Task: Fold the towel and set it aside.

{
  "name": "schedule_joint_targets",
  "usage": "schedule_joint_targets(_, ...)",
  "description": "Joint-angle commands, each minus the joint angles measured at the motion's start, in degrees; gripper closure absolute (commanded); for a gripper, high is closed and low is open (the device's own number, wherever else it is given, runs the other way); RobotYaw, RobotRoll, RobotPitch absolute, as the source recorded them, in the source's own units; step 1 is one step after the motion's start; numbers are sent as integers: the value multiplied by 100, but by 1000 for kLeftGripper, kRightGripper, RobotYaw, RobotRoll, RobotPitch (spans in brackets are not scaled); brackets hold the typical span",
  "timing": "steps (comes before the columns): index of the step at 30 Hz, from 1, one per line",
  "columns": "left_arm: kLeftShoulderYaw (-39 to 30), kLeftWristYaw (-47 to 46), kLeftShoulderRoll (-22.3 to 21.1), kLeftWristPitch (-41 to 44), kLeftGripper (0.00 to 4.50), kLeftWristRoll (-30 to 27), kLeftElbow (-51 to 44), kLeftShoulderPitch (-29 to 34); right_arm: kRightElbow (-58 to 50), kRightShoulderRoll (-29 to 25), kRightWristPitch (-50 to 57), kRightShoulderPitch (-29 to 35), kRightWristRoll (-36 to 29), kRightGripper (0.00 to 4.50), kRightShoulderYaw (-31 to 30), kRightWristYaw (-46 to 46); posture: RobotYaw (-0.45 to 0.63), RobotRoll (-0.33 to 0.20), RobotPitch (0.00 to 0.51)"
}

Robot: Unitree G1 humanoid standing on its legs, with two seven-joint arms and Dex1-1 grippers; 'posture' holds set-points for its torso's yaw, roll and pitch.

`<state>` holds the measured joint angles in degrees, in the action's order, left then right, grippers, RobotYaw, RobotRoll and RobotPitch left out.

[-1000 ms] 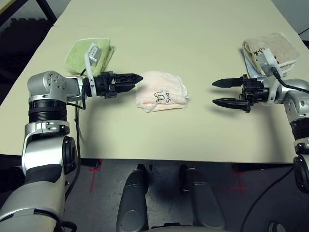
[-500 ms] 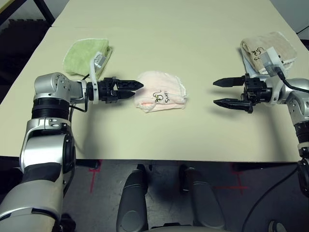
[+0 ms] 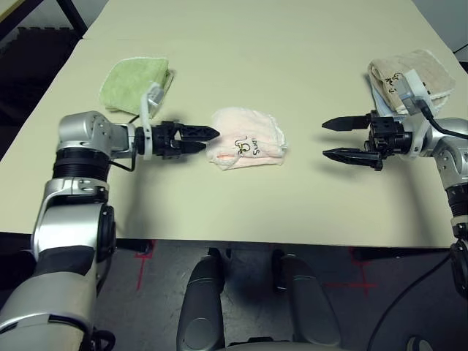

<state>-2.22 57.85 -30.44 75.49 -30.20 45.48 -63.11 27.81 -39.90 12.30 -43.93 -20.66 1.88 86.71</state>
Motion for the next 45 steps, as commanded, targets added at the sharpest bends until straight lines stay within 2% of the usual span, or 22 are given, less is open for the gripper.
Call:
schedule_joint_targets(1,-48,-86,155,-191,0,118,338,-187,-183,-115,21,125,-30,13,37,-8,-95,0,225)
schedule_joint_targets(12,-205,143,284,-285,0,97,838,-573,-214,-119,5,184,-23,13,33,-96,-95,0,226)
schedule_joint_targets(14,-183,214,271,-215,348,90,811,-567,-202,-117,-7,180,-17,0,31,-104,-95,0,225)
schedule_joint_targets(16,-120,309,265,-158,871,108,772,-553,-189,-117,-15,169,-9,0,23,-114,-94,0,226)
schedule_joint_targets(25,56,542,320,43,4444,127,628,-496,-151,-131,-45,151,12,0,14,-132,-97,0,225)
schedule_joint_targets(30,118,579,345,102,4479,98,551,-440,-174,-138,-35,169,10,0,22,-155,-99,0,224)
schedule_joint_targets(38,-488,317,279,-399,4479,56,710,-537,-135,-141,-74,183,30,0,32,-204,-92,0,221)
schedule_joint_targets(45,-1674,-375,61,-1199,4479,-145,1237,-942,-19,42,-180,-6,39,0,-17,-305,-70,0,218)
